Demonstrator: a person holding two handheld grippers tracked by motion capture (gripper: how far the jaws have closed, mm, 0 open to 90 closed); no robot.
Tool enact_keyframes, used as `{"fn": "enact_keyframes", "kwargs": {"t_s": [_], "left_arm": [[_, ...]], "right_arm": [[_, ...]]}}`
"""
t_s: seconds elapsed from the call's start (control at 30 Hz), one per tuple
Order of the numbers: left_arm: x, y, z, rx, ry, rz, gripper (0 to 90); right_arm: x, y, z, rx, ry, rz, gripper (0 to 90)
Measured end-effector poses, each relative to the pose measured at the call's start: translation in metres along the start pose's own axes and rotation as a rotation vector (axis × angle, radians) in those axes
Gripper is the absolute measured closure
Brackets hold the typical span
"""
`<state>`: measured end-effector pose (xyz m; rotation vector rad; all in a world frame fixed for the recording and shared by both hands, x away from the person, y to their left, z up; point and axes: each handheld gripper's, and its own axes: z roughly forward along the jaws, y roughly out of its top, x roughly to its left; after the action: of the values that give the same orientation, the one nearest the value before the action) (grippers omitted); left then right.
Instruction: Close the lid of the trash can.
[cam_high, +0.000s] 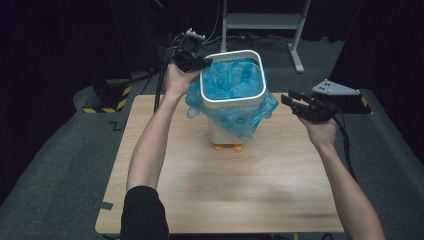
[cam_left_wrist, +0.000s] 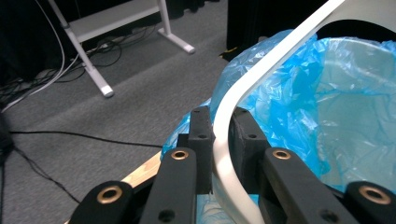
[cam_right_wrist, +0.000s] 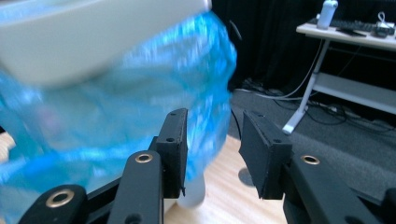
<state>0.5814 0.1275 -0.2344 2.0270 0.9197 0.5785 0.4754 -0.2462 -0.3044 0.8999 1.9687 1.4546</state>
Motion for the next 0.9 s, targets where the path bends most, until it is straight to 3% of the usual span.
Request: {"fn": "enact_keyframes", "kwargs": {"t_s": [0.4, 0.73, 0.9], "left_arm": [[0.001, 0.001, 0.002, 0.003, 0.0, 0.01, 80.1], [0.001, 0.001, 0.002, 0.005, 0.001, 0.018, 80.1], [0.001, 0.001, 0.002, 0.006, 0.001, 0.022, 80.1]], "right_arm": [[0.008, 0.061, 0.02, -0.045, 0.022, -0.033, 61.1], [0.008, 0.094, 0.054, -0.034, 0.021, 0.0, 61.1], [0.012, 0.107, 0.074, 0.01, -0.006, -0.027, 61.2]]}}
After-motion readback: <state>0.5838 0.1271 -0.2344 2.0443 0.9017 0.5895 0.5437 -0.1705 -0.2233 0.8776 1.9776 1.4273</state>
